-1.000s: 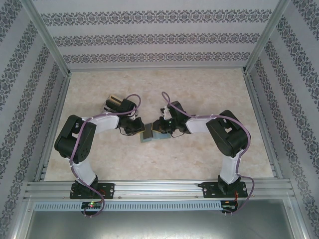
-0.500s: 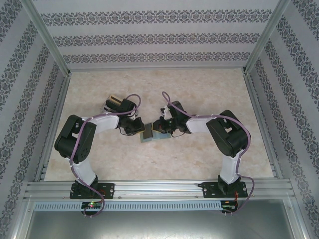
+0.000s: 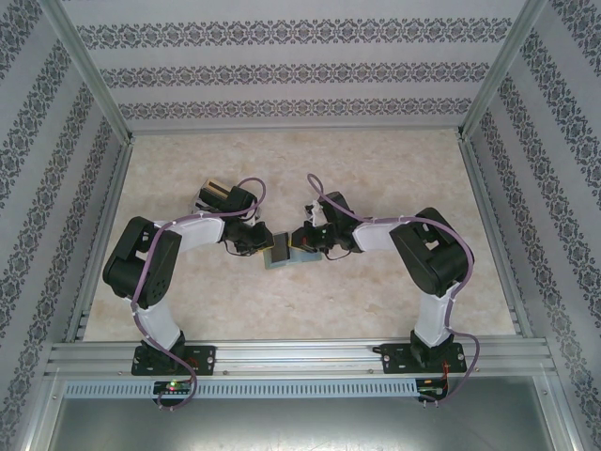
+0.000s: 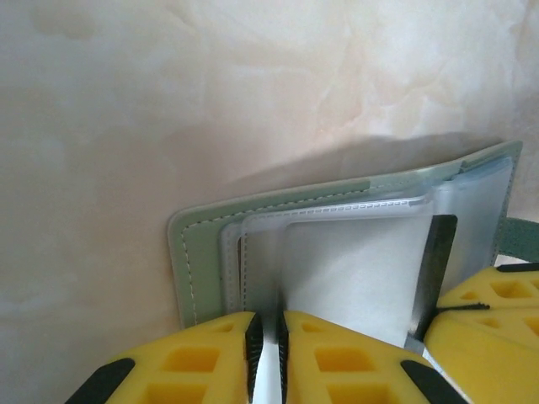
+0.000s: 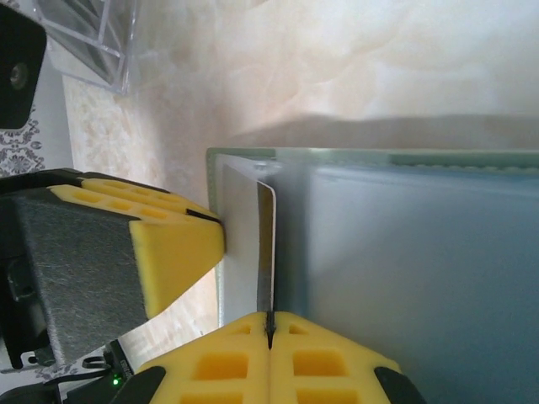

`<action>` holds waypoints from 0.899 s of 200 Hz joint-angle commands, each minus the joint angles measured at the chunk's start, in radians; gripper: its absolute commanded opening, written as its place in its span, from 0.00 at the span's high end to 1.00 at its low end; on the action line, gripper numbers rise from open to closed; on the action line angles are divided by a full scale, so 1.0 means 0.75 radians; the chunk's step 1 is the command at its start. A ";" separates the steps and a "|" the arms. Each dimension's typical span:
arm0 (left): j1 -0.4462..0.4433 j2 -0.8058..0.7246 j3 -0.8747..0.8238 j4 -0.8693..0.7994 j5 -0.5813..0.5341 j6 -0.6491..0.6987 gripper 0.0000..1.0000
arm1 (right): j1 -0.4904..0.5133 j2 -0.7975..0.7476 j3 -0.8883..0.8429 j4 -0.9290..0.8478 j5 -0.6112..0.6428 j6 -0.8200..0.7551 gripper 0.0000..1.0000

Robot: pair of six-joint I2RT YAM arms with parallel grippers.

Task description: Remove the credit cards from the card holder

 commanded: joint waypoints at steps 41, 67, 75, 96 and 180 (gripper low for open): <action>-0.007 0.052 -0.016 -0.112 -0.087 0.019 0.84 | -0.010 -0.010 -0.002 0.023 -0.017 -0.026 0.95; -0.007 0.055 -0.017 -0.109 -0.084 0.020 0.85 | -0.005 0.010 0.016 -0.020 -0.009 -0.030 0.81; -0.007 0.055 -0.019 -0.111 -0.083 0.020 0.85 | -0.005 0.020 0.021 -0.028 -0.008 -0.030 0.79; -0.007 0.055 -0.018 -0.114 -0.083 0.023 0.85 | 0.002 0.044 0.033 -0.039 -0.008 -0.031 0.77; -0.007 0.060 -0.028 -0.105 -0.077 0.022 0.86 | 0.026 0.080 0.071 -0.052 -0.041 -0.041 0.83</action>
